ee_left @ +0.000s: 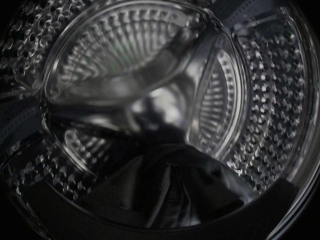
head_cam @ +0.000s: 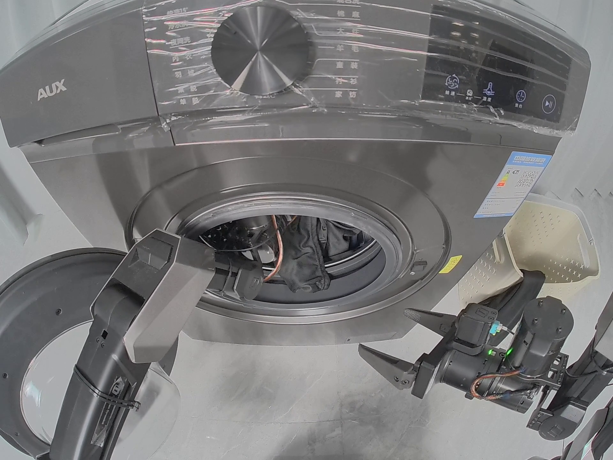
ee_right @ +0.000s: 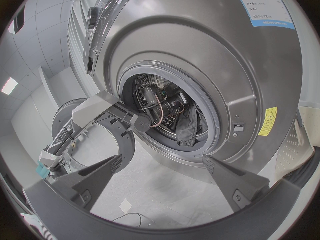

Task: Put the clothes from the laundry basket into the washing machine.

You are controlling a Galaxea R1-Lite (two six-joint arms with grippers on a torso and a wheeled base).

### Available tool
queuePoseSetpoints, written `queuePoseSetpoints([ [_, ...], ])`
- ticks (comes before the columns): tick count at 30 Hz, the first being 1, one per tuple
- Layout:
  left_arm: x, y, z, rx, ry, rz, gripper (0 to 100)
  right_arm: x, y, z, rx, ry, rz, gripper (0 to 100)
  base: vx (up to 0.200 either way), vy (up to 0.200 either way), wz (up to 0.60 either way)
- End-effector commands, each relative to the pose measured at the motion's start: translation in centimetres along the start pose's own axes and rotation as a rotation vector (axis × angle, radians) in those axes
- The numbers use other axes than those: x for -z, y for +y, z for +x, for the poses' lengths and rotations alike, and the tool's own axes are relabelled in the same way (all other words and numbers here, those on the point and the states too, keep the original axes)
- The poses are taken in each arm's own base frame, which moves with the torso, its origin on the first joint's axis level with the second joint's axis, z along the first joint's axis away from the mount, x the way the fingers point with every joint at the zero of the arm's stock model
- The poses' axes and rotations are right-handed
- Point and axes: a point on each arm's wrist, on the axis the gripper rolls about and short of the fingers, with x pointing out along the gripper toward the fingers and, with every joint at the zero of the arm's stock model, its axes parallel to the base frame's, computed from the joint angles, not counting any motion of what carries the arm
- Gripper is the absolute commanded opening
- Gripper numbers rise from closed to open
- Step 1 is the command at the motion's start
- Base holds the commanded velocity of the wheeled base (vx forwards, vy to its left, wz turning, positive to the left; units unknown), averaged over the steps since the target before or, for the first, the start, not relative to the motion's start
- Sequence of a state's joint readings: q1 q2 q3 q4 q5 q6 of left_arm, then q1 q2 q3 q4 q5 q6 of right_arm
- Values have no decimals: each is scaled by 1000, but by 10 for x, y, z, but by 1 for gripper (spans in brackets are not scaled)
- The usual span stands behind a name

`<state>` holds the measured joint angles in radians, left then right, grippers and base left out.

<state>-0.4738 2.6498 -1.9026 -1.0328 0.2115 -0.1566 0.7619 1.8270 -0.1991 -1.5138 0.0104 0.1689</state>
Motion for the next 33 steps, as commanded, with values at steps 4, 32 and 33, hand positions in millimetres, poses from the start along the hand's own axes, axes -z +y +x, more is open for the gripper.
queuePoseSetpoints([
  [4,-9,-17,-50,37,209,22,100,0,0,-1,-1,1,0,100,0,0,0],
  [32,-110,-46,-322,377,358,61,100,-5,-1,-61,71,-19,7,100,0,0,0],
  [33,-114,-41,-328,364,352,65,100,-7,-1,-65,73,-32,13,100,0,0,0],
])
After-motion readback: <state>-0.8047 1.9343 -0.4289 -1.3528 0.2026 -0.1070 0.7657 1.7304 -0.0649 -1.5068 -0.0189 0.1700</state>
